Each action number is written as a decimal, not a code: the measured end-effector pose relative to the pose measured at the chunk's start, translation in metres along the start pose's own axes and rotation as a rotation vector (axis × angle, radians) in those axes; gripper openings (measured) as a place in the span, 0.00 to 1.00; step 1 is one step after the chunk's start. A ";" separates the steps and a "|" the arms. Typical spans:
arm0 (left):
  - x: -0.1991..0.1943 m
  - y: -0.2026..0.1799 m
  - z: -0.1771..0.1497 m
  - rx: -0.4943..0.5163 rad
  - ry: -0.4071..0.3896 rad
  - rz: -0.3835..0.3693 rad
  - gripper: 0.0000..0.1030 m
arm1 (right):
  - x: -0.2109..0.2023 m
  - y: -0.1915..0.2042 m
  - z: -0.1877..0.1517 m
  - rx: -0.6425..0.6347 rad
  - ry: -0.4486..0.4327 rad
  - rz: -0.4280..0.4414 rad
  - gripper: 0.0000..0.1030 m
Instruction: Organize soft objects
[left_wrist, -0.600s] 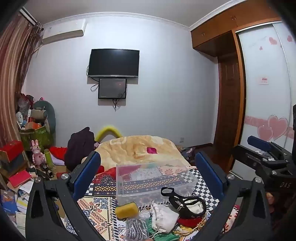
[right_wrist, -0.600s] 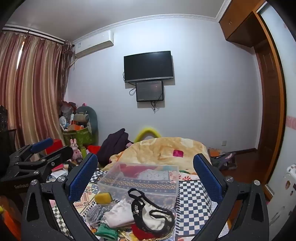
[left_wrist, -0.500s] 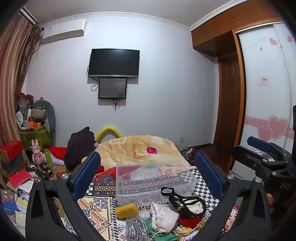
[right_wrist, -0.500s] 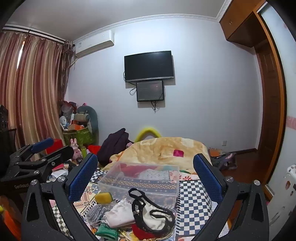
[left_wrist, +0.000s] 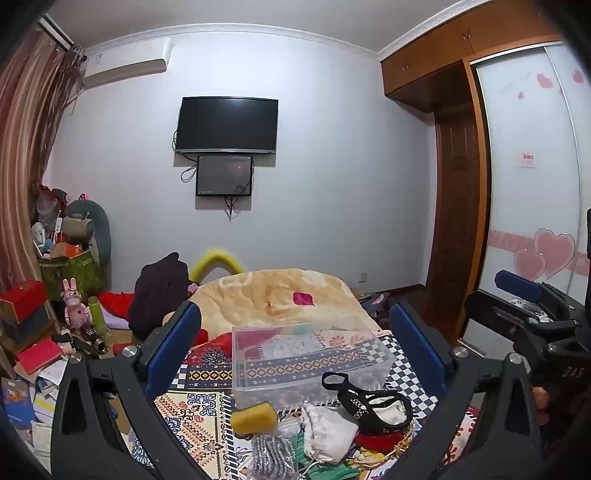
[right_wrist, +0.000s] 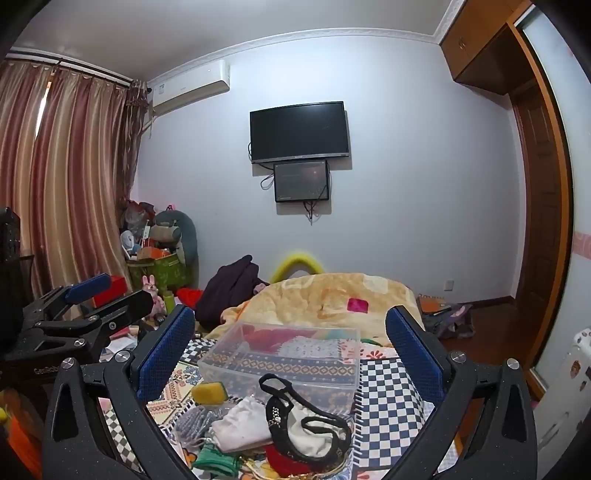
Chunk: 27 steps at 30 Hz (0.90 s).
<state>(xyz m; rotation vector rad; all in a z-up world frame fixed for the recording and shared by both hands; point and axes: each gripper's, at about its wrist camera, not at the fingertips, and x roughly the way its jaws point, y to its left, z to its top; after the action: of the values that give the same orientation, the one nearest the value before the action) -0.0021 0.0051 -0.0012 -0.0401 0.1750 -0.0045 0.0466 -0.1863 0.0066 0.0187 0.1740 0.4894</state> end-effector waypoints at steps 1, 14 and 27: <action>0.002 -0.002 0.000 0.002 0.003 0.002 1.00 | 0.000 0.000 0.000 -0.001 0.000 -0.001 1.00; 0.004 -0.003 -0.004 0.006 -0.001 -0.004 1.00 | 0.000 0.000 0.001 -0.007 -0.003 0.006 1.00; 0.003 -0.003 -0.002 0.010 0.001 -0.011 1.00 | 0.000 0.000 0.002 -0.004 -0.006 0.006 1.00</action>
<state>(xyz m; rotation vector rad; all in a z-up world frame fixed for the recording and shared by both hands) 0.0008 0.0016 -0.0032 -0.0309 0.1760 -0.0162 0.0468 -0.1864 0.0087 0.0166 0.1673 0.4957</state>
